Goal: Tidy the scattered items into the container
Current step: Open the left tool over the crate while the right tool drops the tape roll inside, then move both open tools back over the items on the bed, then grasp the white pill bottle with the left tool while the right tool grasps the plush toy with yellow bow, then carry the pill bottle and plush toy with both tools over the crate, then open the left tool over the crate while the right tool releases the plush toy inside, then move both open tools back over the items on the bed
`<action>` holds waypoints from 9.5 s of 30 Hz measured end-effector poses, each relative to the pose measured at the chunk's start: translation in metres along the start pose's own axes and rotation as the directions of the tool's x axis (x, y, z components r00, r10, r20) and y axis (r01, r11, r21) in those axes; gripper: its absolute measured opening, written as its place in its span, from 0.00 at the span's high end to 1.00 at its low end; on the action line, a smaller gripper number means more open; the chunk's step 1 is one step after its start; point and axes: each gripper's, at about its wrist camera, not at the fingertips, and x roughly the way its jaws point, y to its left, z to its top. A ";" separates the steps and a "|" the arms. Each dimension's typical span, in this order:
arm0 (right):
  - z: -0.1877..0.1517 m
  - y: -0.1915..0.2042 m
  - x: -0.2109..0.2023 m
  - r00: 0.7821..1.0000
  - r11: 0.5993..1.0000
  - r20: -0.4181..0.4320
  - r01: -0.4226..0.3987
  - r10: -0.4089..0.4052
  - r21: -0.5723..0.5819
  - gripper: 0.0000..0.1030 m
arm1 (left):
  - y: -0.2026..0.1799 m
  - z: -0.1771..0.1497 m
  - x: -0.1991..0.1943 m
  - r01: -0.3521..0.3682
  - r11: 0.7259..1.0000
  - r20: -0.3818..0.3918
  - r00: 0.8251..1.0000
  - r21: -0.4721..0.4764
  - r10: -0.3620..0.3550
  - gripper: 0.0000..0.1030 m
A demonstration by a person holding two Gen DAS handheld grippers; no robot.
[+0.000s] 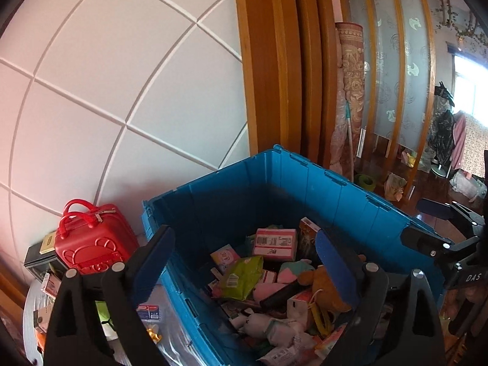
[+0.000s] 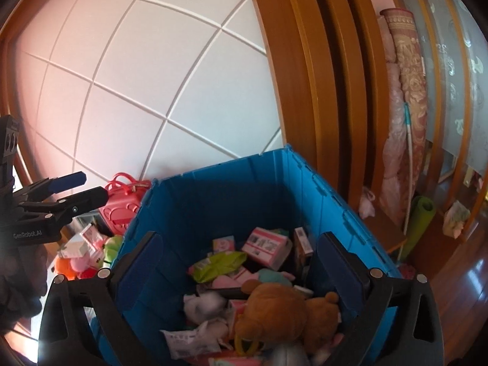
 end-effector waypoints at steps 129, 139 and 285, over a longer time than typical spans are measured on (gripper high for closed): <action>-0.249 0.400 0.300 0.896 0.906 -0.437 -0.250 0.082 -0.343 0.46 | 0.374 -0.447 -0.077 -0.393 0.849 -0.381 0.889 -0.353 0.254 0.74; -0.202 0.402 0.217 0.916 0.901 -0.374 -0.278 0.145 -0.333 0.46 | 0.369 -0.390 -0.120 -0.396 0.850 -0.286 0.908 -0.348 0.306 0.74; -0.055 0.335 -0.010 0.966 0.952 -0.191 -0.215 0.174 -0.219 0.00 | 0.264 -0.216 -0.200 -0.467 0.821 -0.311 0.874 -0.329 0.373 0.03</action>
